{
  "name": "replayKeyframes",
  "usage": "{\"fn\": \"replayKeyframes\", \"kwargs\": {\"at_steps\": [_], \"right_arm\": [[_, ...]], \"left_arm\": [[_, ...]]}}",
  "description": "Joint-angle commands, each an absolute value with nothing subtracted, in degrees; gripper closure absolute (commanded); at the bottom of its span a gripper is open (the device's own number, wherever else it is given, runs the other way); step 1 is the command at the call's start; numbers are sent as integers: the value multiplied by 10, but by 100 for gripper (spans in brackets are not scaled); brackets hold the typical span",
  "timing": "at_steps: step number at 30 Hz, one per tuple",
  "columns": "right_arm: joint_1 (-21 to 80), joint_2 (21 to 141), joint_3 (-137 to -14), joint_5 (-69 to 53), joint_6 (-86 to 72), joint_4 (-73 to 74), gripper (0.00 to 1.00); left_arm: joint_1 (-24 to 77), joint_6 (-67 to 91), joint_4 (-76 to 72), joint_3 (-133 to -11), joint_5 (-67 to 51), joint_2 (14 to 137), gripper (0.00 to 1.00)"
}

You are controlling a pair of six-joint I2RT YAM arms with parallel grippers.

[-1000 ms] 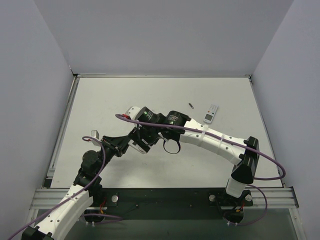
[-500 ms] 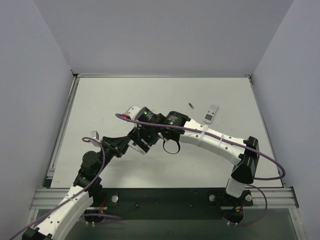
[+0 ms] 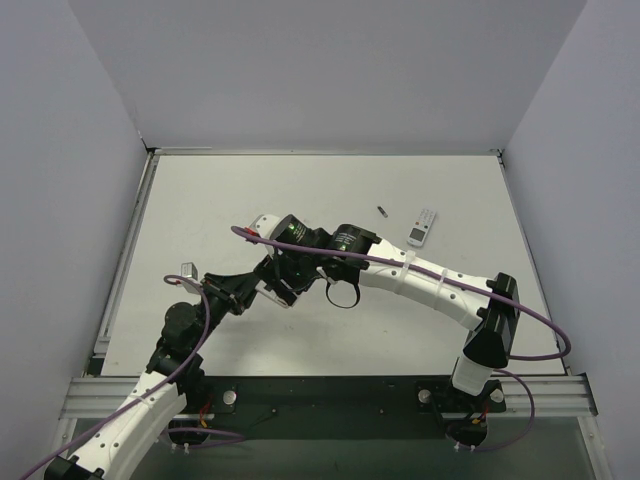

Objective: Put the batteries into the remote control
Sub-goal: Load the battery cover into the remote control.

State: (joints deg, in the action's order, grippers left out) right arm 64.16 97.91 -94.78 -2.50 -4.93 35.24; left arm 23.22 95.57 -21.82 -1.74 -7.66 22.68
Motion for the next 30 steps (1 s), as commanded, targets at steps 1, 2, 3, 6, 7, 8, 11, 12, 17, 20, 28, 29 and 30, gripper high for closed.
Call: {"fn": "replayKeyframes", "kwargs": {"at_steps": [1,2,3,6,7,8,11,12,17,20,28,29,30], "right_arm": [[644,955,-937,-29,-54,363,40],[644,954,-937,-28,-53,361,40],[644,952,-937,-26,-52,356,40],[644,947,-938,-20,-47,347,41],[644,946,-939,-17,-47,345,42],[644,944,-940,-16,-45,342,42],[644,934,-940,-13,-41,328,43],[644,933,-940,-13,-40,321,43],[643,914,-933,-16,-36,305,46],[644,903,-920,-12,-36,294,49],[641,892,-889,-14,-41,293,62],[640,892,-885,-16,-43,292,64],[640,893,-883,-17,-44,292,65]], "left_arm": [[235,980,-274,76,-66,221,100],[236,980,-274,76,-66,221,100],[235,979,-274,76,-66,222,100],[235,976,-275,76,-67,224,100],[235,976,-275,76,-68,226,100],[235,975,-276,76,-68,225,100],[235,971,-275,76,-69,225,100],[235,971,-275,76,-69,226,100],[235,970,-276,76,-69,227,100],[235,970,-276,76,-69,227,100],[235,972,-281,76,-69,226,100],[235,973,-282,76,-69,228,100],[235,973,-284,76,-68,228,100]]}}
